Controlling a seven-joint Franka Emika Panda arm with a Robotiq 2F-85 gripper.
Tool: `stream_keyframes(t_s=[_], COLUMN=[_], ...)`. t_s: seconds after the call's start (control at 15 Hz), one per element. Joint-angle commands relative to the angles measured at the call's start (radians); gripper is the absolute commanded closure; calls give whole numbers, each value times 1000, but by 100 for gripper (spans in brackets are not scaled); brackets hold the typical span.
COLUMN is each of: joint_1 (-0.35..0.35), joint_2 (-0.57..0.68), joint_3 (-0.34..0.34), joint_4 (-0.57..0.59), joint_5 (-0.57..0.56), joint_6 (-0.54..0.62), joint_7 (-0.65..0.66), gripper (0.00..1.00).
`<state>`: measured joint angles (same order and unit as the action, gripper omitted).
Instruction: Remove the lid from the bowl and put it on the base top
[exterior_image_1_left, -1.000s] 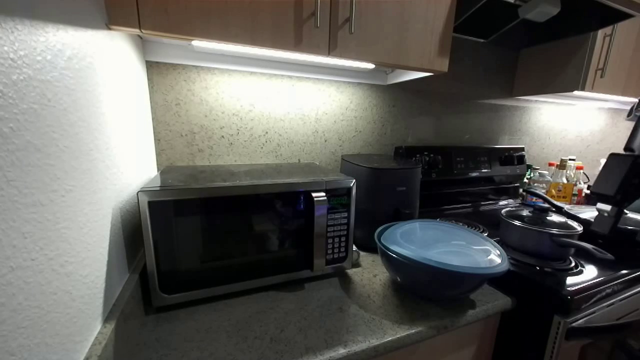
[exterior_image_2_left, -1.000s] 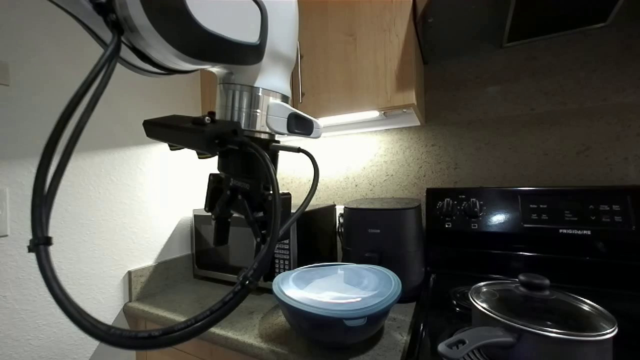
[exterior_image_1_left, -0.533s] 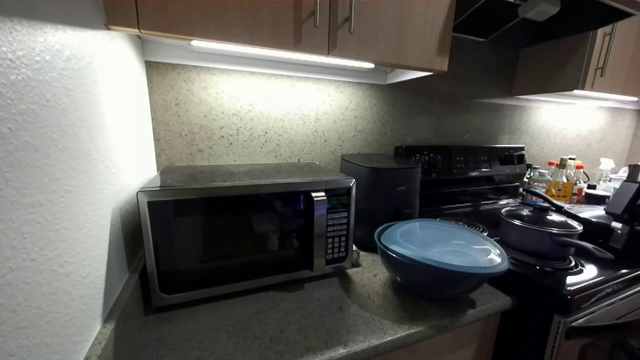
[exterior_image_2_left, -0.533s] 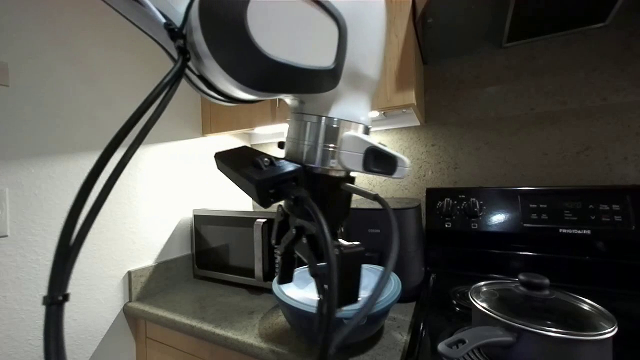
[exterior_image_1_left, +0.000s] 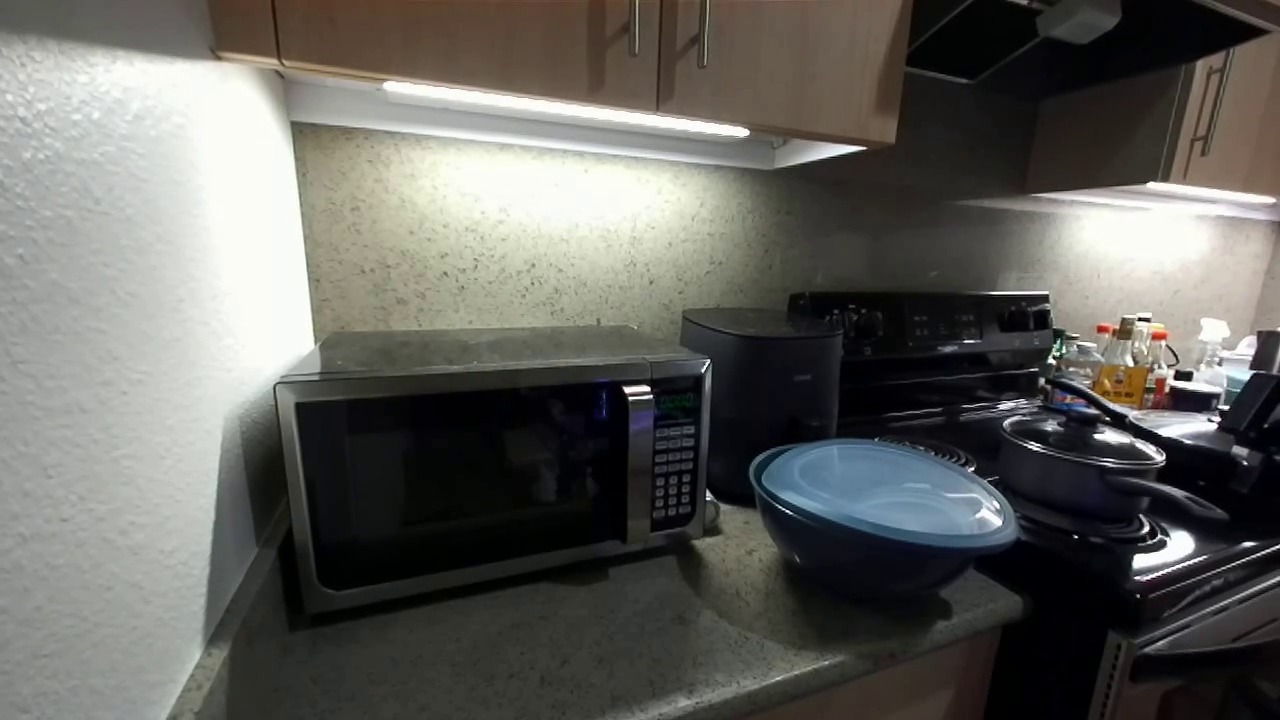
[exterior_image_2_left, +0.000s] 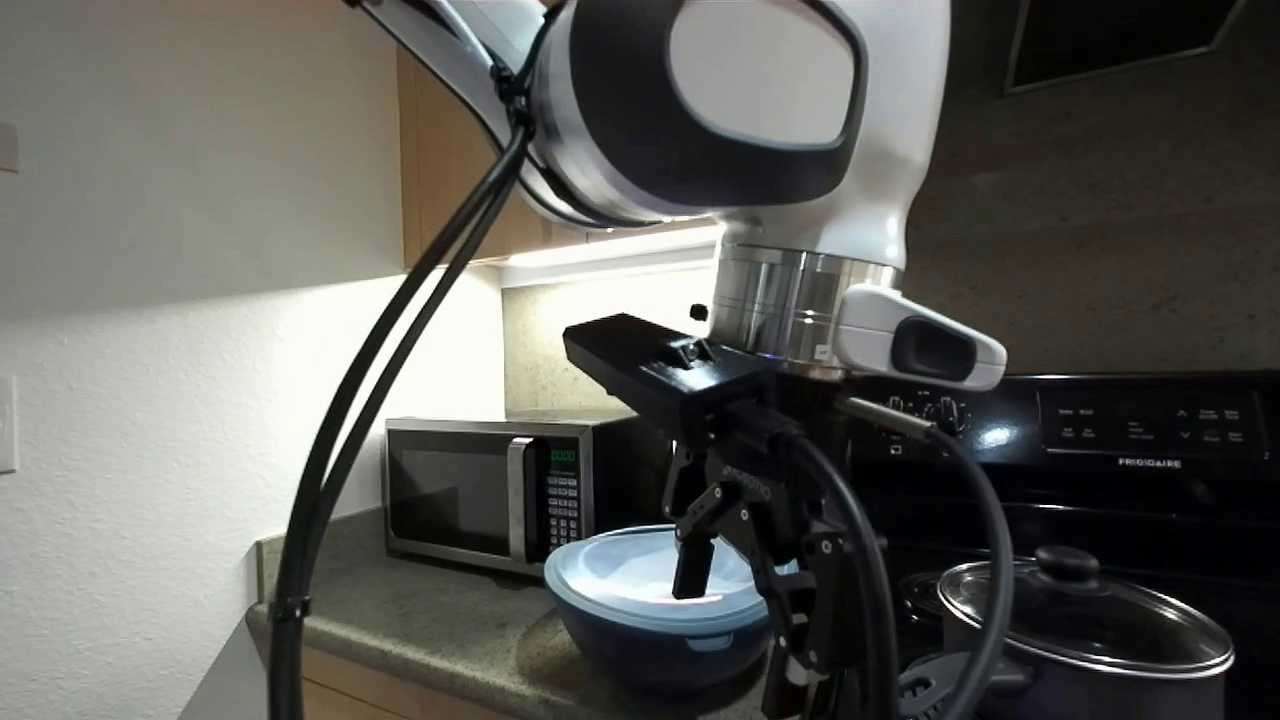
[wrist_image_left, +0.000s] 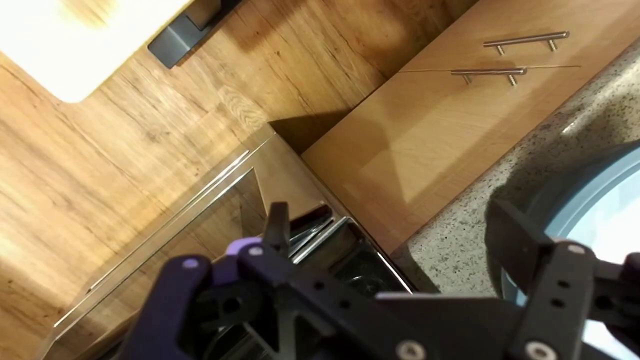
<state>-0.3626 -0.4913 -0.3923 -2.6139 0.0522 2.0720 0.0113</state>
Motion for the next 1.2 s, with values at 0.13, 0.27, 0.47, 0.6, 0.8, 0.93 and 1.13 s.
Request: stream_keyframes(t_s=[0.13,0.27,0.47,0.6,0.8,0.93,1.13], joint_1=[68,100,118,109,86,79,77], joint_2=[138,246,421,529,520,586,563], joint_3=[7,7,11,19,37,42,49], joint_4=[48,93,172,234,223,269,256], joint_5=[210,283,357,380,339,333,347], joint_6=[129,184,248,260,248,248,237], joint_7=[6,8,12,11,26,39,18], gripper=[0,0,0,0,0,0,0])
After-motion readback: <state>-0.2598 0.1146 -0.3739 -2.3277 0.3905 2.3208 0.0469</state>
